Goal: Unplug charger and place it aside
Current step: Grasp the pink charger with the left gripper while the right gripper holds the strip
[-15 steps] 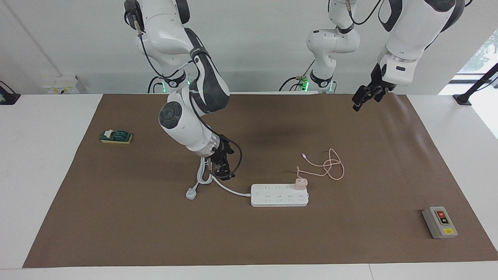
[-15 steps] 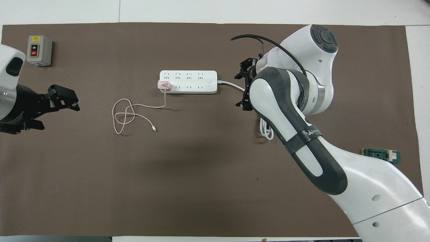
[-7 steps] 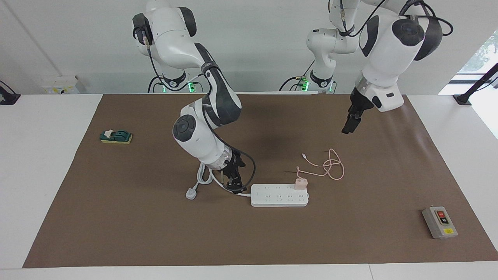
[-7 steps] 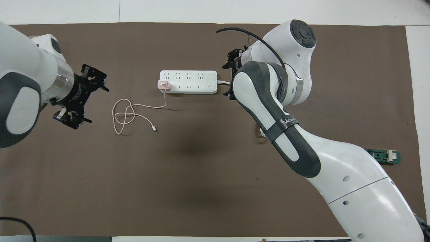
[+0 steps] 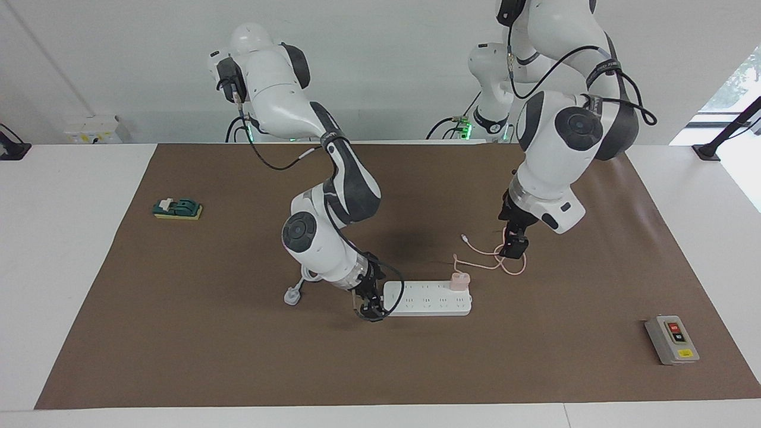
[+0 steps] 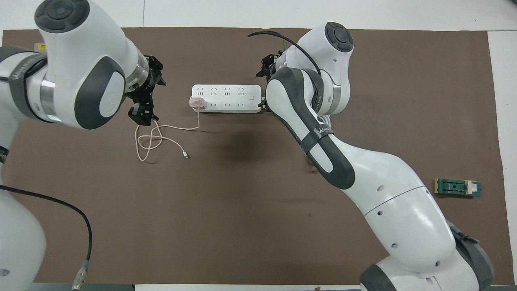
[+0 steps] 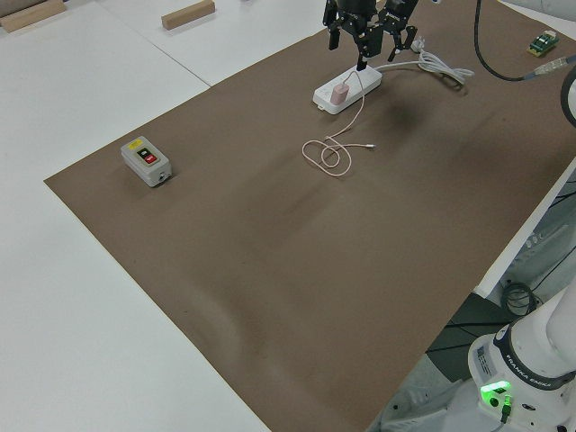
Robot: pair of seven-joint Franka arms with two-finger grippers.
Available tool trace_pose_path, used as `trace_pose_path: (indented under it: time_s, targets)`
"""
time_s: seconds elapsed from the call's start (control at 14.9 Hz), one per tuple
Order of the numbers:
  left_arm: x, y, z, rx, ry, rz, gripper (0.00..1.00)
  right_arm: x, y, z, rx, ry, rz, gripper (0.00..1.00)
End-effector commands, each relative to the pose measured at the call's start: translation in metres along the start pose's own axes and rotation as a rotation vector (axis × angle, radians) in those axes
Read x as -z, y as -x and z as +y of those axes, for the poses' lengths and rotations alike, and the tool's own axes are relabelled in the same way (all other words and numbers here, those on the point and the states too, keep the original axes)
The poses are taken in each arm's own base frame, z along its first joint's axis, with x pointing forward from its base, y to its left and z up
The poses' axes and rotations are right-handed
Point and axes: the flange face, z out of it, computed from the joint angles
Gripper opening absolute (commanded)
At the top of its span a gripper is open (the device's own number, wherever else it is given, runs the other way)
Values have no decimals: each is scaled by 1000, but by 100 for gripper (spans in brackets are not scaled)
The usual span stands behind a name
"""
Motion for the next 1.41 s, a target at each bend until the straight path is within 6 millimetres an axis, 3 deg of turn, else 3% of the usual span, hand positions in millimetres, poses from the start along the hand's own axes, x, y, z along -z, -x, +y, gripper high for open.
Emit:
trace_pose_path:
  time_s: [0.0, 0.13, 0.47, 0.87, 1.35]
  targets:
    - [-30, 16, 26, 54, 11, 42, 100, -1, 5, -5, 1, -16, -35, 100]
    - [-30, 27, 27, 65, 33, 43, 100, -7, 11, -2, 14, -15, -31, 100]
    - [-38, 30, 31, 59, 77, 35, 100, -19, 25, 6, 30, -46, -30, 100]
    - [-78, 48, 34, 47, 51, 33, 100, -28, 24, 12, 53, -44, -20, 100]
    - [-96, 49, 29, 45, 63, 28, 100, -46, 16, 23, 69, -45, 0, 100]
